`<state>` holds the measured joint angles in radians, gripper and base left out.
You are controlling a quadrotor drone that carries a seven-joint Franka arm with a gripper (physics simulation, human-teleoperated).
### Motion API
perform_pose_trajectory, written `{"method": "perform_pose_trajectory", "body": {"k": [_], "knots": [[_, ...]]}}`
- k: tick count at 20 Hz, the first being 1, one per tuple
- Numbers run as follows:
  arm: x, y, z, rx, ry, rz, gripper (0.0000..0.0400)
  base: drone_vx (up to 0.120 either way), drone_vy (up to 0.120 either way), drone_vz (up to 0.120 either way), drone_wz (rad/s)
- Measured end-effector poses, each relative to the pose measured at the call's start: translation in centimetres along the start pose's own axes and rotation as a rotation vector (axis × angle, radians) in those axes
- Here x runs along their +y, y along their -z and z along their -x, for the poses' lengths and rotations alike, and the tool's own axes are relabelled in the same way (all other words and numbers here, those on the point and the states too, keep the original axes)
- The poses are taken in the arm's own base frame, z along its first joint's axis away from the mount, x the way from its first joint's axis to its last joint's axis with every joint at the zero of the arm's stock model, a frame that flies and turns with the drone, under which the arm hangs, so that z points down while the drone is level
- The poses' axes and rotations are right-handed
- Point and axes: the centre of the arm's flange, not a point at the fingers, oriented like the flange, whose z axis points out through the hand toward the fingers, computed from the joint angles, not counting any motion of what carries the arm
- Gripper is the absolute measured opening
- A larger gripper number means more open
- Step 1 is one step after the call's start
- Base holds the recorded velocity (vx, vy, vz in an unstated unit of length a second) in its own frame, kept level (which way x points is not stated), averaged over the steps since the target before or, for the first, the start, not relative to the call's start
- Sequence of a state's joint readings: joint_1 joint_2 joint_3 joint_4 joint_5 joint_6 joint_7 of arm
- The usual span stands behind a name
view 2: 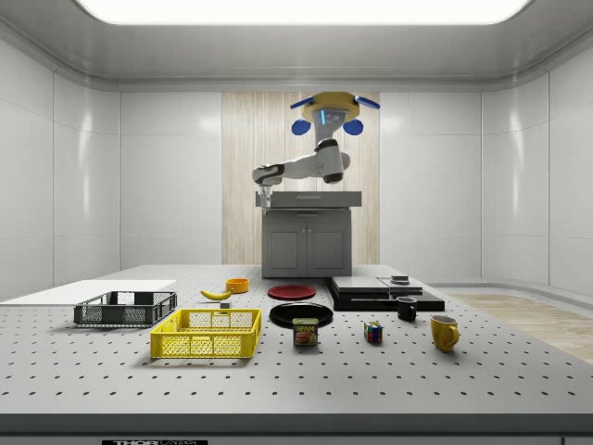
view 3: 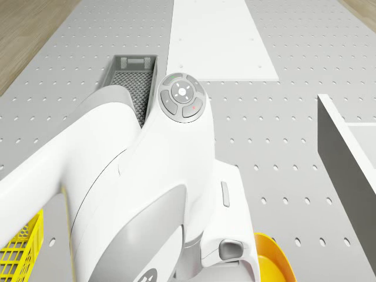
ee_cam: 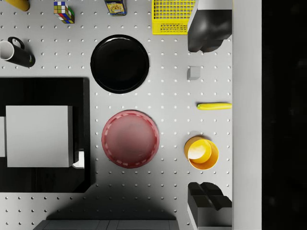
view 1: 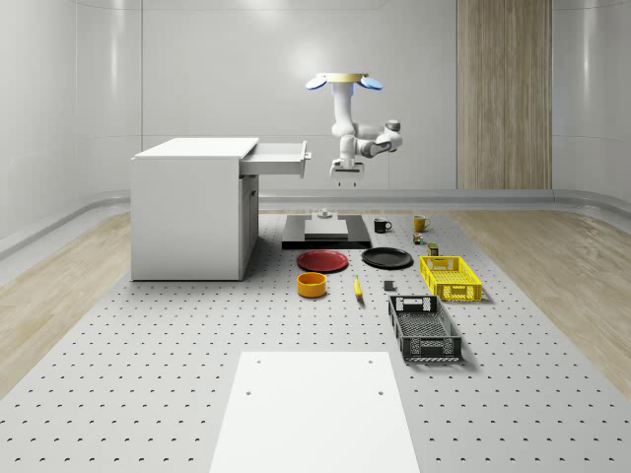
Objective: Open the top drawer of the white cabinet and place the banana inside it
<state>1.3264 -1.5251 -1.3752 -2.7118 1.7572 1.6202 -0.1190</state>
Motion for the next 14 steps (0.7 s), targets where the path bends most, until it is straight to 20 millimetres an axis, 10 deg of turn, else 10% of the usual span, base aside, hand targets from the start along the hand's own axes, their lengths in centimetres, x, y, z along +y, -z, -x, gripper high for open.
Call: {"method": "perform_pose_trajectory", "body": {"k": [14], "knots": [[0.08,0.00,-0.08,-0.008,0.000,-0.008,0.0400,0.120,0.120,-0.109,0.000]]}}
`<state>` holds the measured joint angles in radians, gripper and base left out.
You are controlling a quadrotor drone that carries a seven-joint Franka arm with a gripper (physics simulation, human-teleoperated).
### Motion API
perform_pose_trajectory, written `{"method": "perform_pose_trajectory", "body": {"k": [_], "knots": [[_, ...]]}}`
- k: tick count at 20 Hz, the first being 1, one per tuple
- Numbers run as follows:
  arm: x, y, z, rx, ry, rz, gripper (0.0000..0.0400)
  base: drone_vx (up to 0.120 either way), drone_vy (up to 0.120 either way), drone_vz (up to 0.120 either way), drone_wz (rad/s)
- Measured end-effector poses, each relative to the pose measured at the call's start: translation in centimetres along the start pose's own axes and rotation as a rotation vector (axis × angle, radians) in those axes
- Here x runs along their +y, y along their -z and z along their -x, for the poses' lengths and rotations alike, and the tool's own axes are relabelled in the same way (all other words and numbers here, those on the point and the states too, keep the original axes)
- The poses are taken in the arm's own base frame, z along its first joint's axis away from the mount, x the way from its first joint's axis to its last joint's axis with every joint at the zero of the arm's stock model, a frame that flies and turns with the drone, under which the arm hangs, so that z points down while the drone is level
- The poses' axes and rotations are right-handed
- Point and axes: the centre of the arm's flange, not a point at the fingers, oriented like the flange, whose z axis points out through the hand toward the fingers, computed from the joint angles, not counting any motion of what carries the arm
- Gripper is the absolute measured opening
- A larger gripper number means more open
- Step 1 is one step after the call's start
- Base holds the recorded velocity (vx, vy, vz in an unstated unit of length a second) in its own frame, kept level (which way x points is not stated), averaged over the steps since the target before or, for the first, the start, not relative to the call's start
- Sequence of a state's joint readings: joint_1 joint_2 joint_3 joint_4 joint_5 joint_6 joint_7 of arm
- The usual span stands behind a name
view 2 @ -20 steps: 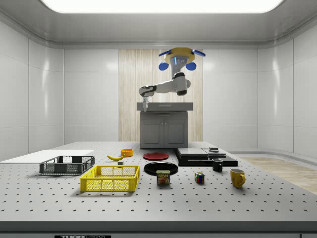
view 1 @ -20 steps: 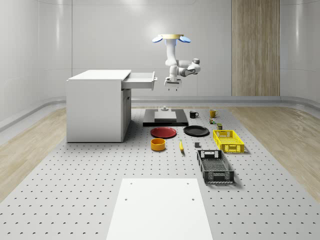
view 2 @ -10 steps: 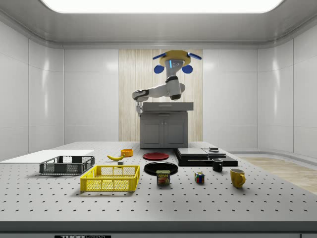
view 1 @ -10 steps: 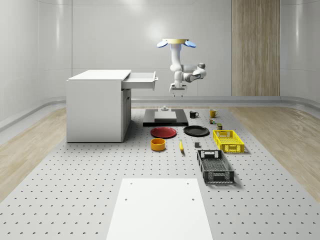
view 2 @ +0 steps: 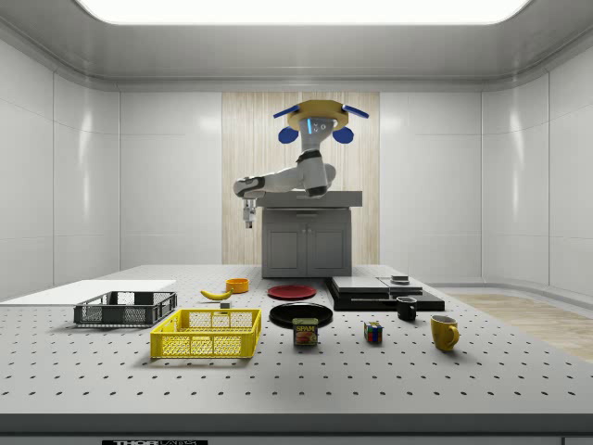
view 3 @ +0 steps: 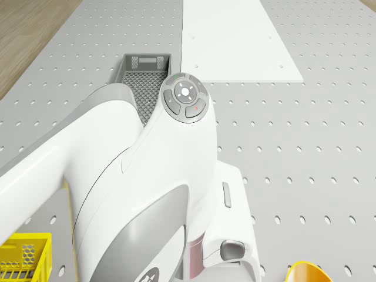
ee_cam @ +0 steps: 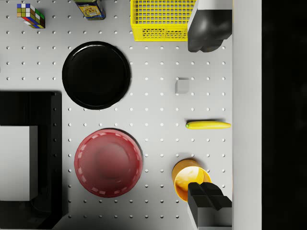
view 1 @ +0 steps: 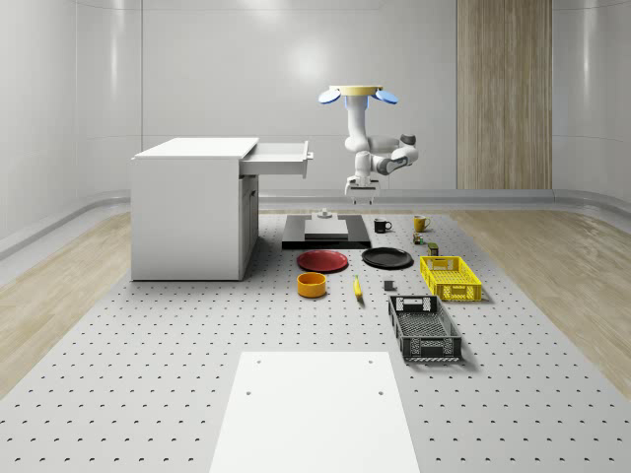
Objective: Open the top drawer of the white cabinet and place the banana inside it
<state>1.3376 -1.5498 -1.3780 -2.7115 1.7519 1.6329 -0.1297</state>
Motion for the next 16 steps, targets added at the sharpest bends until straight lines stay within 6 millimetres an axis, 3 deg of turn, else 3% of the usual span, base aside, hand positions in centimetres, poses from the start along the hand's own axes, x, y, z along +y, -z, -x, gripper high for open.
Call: {"method": "perform_pose_trajectory", "body": {"k": [16], "knots": [[0.01,0.00,-0.01,-0.001,0.000,-0.001,0.0400,0.120,0.003,0.000,0.000]]}}
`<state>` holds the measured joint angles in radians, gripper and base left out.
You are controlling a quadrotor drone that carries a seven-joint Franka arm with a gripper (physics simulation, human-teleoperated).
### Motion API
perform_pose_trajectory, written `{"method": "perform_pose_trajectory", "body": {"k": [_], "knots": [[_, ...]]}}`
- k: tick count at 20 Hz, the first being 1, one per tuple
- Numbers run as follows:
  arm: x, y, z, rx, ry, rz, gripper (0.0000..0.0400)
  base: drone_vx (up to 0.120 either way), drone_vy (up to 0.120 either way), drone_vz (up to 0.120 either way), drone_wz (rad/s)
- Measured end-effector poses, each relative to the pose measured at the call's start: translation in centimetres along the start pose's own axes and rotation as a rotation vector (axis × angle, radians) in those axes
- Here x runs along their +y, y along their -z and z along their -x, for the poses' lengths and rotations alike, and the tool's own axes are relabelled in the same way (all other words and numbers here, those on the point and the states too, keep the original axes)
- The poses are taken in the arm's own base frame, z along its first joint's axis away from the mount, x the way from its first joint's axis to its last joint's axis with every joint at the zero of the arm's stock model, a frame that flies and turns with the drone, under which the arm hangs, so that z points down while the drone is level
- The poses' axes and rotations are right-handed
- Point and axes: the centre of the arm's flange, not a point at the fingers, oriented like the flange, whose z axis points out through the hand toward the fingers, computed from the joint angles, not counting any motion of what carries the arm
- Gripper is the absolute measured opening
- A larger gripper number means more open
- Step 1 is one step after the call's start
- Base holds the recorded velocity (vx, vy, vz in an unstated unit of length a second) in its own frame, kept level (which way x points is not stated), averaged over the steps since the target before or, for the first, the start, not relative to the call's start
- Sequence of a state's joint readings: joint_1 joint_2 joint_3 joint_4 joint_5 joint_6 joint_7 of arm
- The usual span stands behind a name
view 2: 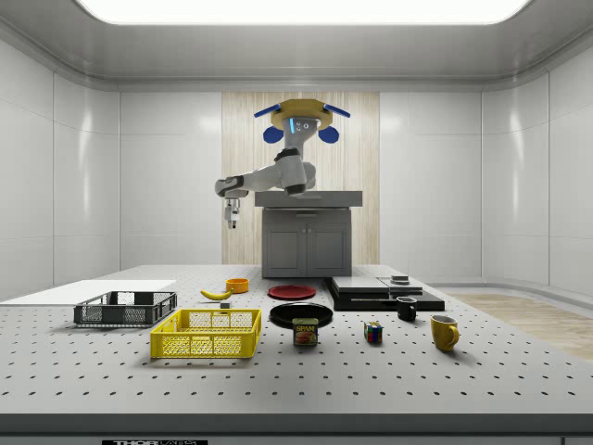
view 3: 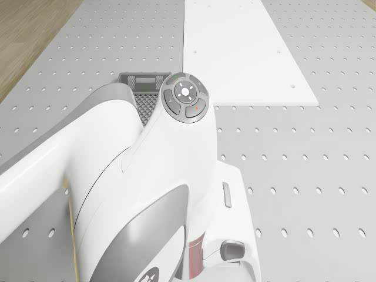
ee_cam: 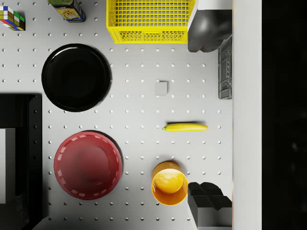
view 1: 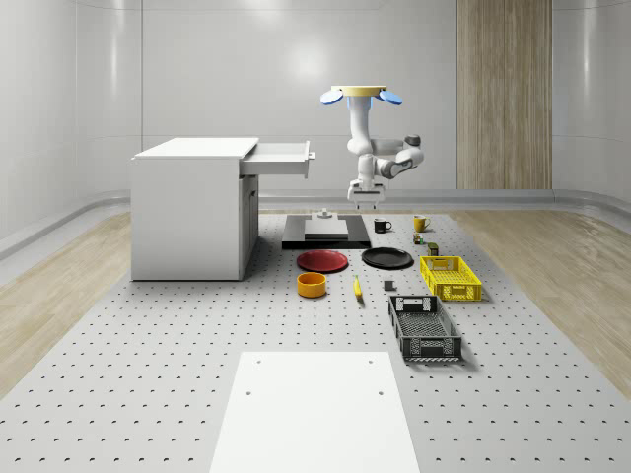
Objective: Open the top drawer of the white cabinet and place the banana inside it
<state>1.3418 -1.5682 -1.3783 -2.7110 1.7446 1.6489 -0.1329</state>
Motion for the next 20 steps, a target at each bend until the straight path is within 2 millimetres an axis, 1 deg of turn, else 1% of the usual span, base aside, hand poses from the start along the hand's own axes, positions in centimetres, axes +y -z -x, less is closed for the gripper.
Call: {"method": "perform_pose_trajectory", "body": {"k": [1,3,20], "knots": [[0.00,0.00,0.00,0.000,0.000,0.000,0.0400,0.120,0.000,0.000,0.000],[0.00,0.00,0.00,0.000,0.000,0.000,0.0400,0.100,0.000,-0.120,0.000],[0.00,0.00,0.00,0.000,0.000,0.000,0.0400,0.000,0.000,-0.120,0.000]]}}
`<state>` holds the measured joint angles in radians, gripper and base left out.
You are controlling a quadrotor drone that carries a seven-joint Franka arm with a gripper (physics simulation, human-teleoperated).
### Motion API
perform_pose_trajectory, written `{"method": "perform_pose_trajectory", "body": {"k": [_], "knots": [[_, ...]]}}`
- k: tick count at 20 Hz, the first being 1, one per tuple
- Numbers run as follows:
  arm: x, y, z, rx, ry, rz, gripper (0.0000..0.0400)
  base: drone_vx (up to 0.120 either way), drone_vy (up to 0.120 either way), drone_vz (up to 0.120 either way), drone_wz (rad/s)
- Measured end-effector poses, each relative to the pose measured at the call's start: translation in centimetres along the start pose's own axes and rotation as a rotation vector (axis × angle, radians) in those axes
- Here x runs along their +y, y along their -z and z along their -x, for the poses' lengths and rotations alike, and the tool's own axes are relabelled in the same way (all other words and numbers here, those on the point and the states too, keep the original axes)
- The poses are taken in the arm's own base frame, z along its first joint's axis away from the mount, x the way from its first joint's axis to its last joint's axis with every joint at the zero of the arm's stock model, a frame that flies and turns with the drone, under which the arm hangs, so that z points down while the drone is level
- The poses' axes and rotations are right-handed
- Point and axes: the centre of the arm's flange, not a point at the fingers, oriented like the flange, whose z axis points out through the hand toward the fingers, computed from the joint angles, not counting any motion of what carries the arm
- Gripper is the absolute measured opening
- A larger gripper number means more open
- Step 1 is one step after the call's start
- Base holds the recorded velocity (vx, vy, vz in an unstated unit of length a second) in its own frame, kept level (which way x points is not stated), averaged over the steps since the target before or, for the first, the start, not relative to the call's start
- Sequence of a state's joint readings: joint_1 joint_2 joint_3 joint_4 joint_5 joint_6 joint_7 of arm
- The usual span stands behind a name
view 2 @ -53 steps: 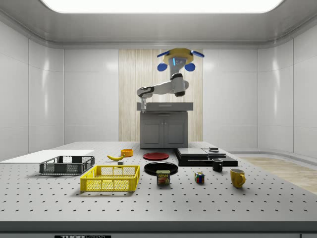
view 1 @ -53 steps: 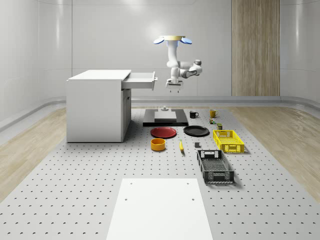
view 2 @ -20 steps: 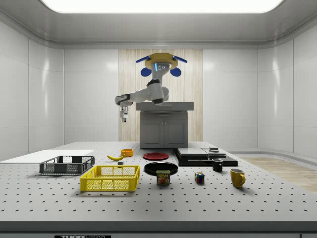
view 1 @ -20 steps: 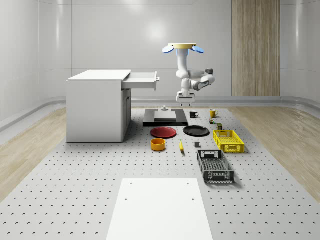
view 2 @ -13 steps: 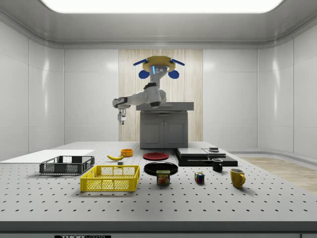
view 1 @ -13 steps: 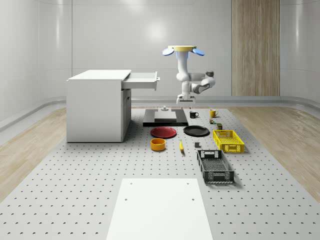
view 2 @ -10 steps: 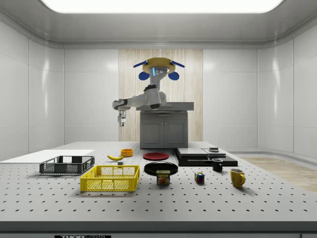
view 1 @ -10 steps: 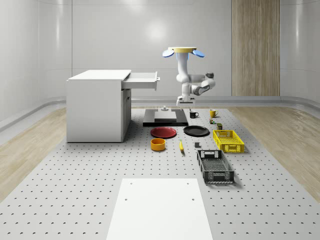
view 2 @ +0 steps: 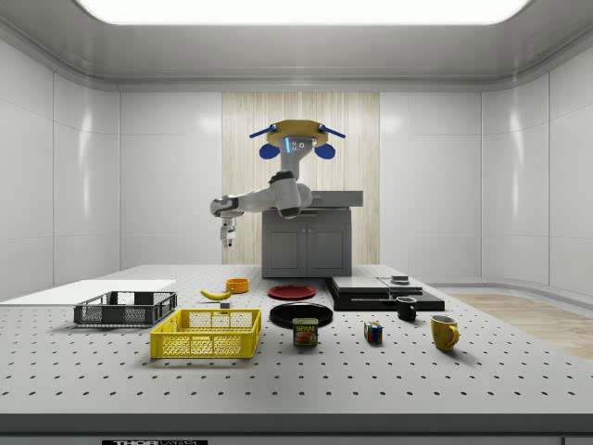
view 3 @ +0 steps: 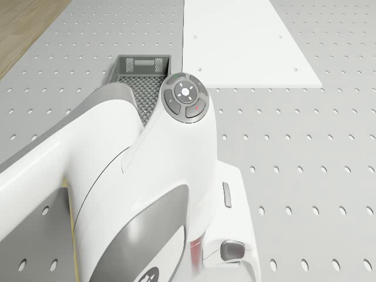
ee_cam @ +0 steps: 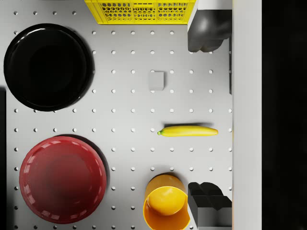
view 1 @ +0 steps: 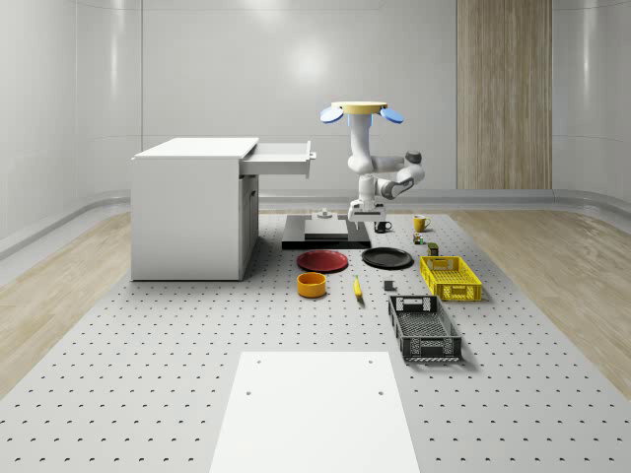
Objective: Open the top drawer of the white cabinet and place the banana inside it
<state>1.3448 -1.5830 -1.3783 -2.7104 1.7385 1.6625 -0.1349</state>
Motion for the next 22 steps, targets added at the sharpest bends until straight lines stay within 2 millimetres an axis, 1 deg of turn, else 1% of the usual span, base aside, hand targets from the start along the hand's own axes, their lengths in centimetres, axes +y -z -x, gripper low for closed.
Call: {"method": "perform_pose_trajectory", "body": {"k": [17,21,22], "knots": [[0.00,0.00,0.00,0.000,0.000,0.000,0.0400,0.000,0.000,-0.120,0.000],[0.00,0.00,0.00,0.000,0.000,0.000,0.0400,0.000,0.120,-0.120,0.000],[0.00,0.00,0.00,0.000,0.000,0.000,0.0400,0.000,0.040,-0.120,0.000]]}}
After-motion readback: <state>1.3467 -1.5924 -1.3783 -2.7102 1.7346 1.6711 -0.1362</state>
